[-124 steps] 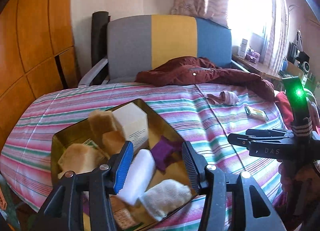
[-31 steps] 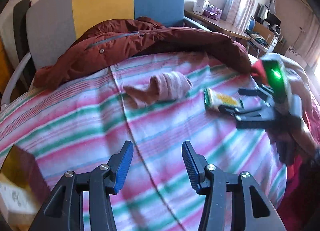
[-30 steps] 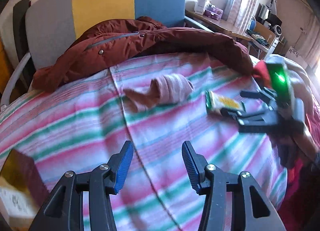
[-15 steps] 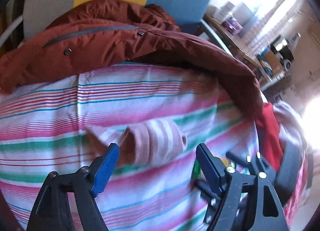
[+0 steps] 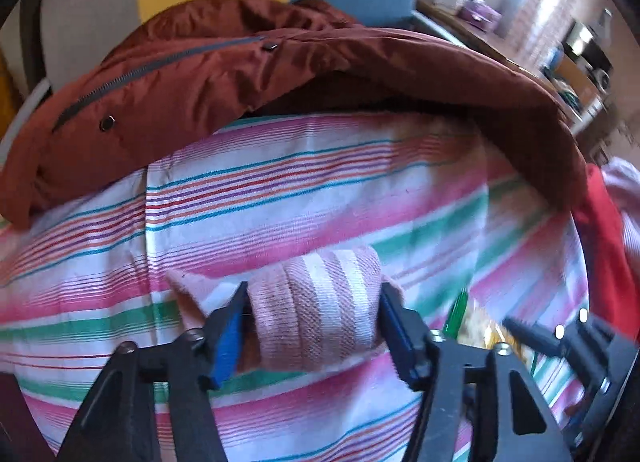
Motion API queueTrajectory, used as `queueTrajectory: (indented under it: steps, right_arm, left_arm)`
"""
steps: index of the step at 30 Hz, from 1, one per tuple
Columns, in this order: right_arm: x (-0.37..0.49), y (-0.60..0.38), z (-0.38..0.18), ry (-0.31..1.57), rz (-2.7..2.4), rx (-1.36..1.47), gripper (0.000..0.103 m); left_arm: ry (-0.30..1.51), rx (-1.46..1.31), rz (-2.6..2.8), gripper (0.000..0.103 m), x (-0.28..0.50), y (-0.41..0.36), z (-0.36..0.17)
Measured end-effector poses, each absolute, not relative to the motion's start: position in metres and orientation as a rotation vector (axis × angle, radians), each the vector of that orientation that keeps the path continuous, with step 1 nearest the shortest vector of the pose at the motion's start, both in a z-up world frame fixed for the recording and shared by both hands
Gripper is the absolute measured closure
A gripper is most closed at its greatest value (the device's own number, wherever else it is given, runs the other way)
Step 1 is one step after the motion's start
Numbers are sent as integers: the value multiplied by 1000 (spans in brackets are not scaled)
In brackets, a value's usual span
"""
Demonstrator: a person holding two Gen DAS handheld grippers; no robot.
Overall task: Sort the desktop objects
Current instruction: 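Grasp the yellow WEIDAN snack packet with the right tool while the left tool grasps the pink sock, then carry the yellow packet and pink sock over the gold tray and open both tools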
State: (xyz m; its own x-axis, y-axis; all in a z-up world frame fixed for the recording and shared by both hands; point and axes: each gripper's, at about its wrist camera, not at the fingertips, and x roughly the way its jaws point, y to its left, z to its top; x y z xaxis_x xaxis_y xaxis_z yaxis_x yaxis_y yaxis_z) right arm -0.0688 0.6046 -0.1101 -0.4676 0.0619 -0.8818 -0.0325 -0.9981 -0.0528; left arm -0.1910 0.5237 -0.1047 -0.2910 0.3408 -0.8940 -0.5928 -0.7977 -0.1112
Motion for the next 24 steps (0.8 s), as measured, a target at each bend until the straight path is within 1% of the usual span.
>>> queueTrajectory:
  steps: [1, 3, 4, 10, 16, 21, 24]
  right_arm:
    - [-68, 602, -110, -58, 2650, -1600, 51]
    - [-68, 598, -109, -77, 2658, -1609, 53]
    - [-66, 598, -108, -73, 2660, -1612, 53]
    - [-62, 578, -105, -55, 2702, -1627, 53]
    - [-61, 567, -100, 5, 2746, -1624, 53]
    - [-64, 547, -104, -53, 2745, -1639, 53]
    - [-60, 537, -103, -47, 2745, -1641, 53]
  left_arm:
    - [308, -1366, 2109, 57, -187, 517, -103]
    - [260, -1362, 2088, 63, -178, 502, -98]
    - [247, -1360, 2086, 64, -174, 495, -97]
    - [197, -1285, 2126, 65, -135, 443, -86]
    - [163, -1154, 2214, 65, -102, 403, -46]
    - [186, -1025, 2312, 65, -78, 373, -9]
    - [177, -1001, 2348, 65, -68, 349, 3]
